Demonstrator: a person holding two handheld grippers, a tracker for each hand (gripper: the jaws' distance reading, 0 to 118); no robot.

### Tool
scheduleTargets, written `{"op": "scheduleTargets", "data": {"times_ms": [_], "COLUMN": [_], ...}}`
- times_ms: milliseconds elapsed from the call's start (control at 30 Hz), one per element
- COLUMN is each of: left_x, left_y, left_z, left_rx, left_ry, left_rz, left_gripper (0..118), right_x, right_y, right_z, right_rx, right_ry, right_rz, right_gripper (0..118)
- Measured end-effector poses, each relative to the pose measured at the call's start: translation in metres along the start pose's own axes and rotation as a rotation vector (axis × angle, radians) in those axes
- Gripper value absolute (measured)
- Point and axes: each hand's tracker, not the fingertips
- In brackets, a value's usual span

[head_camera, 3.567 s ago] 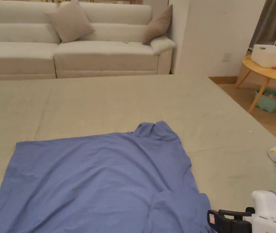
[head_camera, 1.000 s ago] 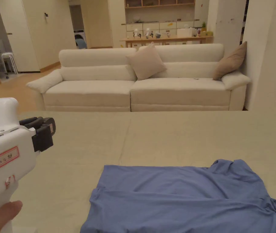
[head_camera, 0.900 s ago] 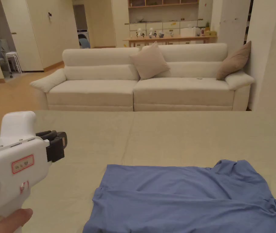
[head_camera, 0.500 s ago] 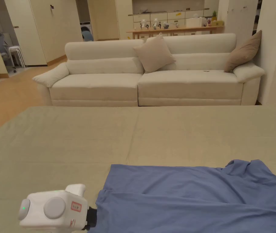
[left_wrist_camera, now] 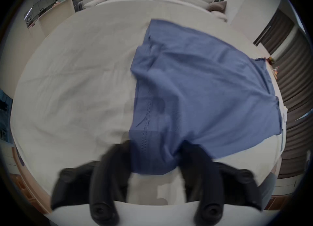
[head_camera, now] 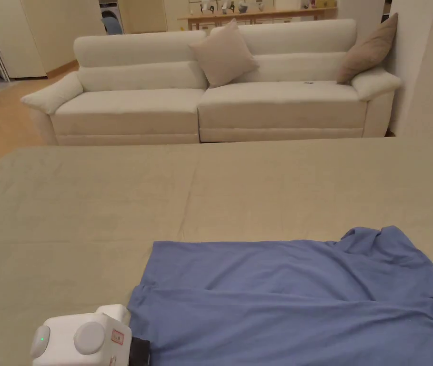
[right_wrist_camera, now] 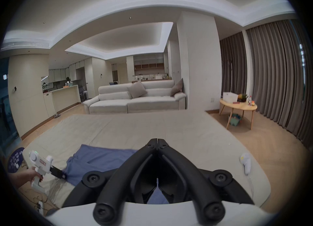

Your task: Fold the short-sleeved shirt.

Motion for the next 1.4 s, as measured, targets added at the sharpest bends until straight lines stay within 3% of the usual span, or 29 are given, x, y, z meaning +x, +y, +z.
{"op": "scheduleTargets", "data": {"times_ms": [67, 100, 433, 467, 500, 533, 567, 600, 667, 733, 767, 800, 833, 867, 933, 967, 1000, 1033, 1133, 1233, 1400], "left_x": [0.000, 0.004, 0.015, 0.014, 0.013, 0.012, 0.019, 0.021, 0.027, 0.030, 0.030, 0.031, 0.032, 0.033, 0.030, 0.029, 0.029, 0.028, 0.025, 0.020, 0.028], "left_y": [0.000, 0.000, 0.001, 0.000, 0.000, 0.000, -0.001, -0.002, -0.003, 0.001, 0.000, -0.001, 0.001, 0.000, 0.000, 0.000, -0.001, -0.002, -0.004, -0.004, -0.013], "left_z": [0.009, 0.010, 0.032, 0.038, 0.043, 0.048, 0.057, 0.062, 0.068, 0.067, 0.066, 0.064, 0.061, 0.058, 0.054, 0.052, 0.051, 0.050, 0.052, 0.066, 0.106], "left_rx": [-0.009, -0.006, 0.055, 0.088, 0.113, 0.119, 0.126, 0.147, 0.179, 0.157, 0.155, 0.150, 0.144, 0.138, 0.130, 0.131, 0.133, 0.131, 0.138, 0.156, 0.197], "left_ry": [-0.068, -0.074, -0.077, -0.101, -0.123, -0.151, -0.164, -0.150, -0.116, -0.128, -0.139, -0.137, -0.132, -0.118, -0.118, -0.111, -0.109, -0.109, -0.100, -0.125, -0.107], "left_rz": [0.052, 0.042, 0.035, 0.052, 0.073, 0.094, 0.107, 0.099, 0.039, 0.049, 0.051, 0.050, 0.048, 0.049, 0.059, 0.069, 0.077, 0.079, 0.093, 0.124, 0.063], "left_gripper": [23, 16, 12, 12, 12, 12, 12, 13, 12, 12, 12, 12, 12, 12, 12, 12, 12, 12, 12, 12, 12], "right_x": [0.005, 0.008, 0.062, 0.071, 0.079, 0.083, 0.087, 0.090, 0.095, 0.094, 0.092, 0.087, 0.078, 0.073, 0.069, 0.067, 0.065, 0.060, 0.050, 0.058, 0.065], "right_y": [-0.021, -0.031, -0.110, -0.118, -0.127, -0.137, -0.150, -0.152, -0.168, -0.184, -0.216, -0.221, -0.213, -0.209, -0.209, -0.209, -0.209, -0.205, -0.192, -0.167, -0.110], "right_z": [-0.007, -0.012, -0.049, -0.060, -0.071, -0.082, -0.095, -0.099, -0.126, -0.145, -0.137, -0.134, -0.126, -0.127, -0.122, -0.121, -0.121, -0.120, -0.121, -0.110, -0.066], "right_rx": [-0.075, -0.111, -0.338, -0.377, -0.421, -0.450, -0.522, -0.457, -0.636, -0.778, -0.780, -0.729, -0.642, -0.678, -0.679, -0.680, -0.671, -0.670, -0.631, -0.610, -0.560], "right_ry": [0.005, 0.016, 0.011, -0.004, -0.032, -0.029, 0.017, 0.007, 0.053, -0.009, -0.012, -0.076, -0.045, -0.050, -0.041, -0.039, 0.038, 0.032, -0.011, 0.014, 0.049], "right_rz": [-0.024, -0.040, -0.219, -0.225, -0.200, -0.168, -0.164, -0.160, -0.192, -0.197, -0.228, -0.188, -0.138, -0.157, -0.166, -0.166, -0.216, -0.225, -0.063, -0.131, -0.139], "right_gripper": [0, 0, 2, 42, 97, 118, 112, 113, 112, 93, 93, 93, 93, 85, 55, 27, 13, 13, 13, 13, 13]}}
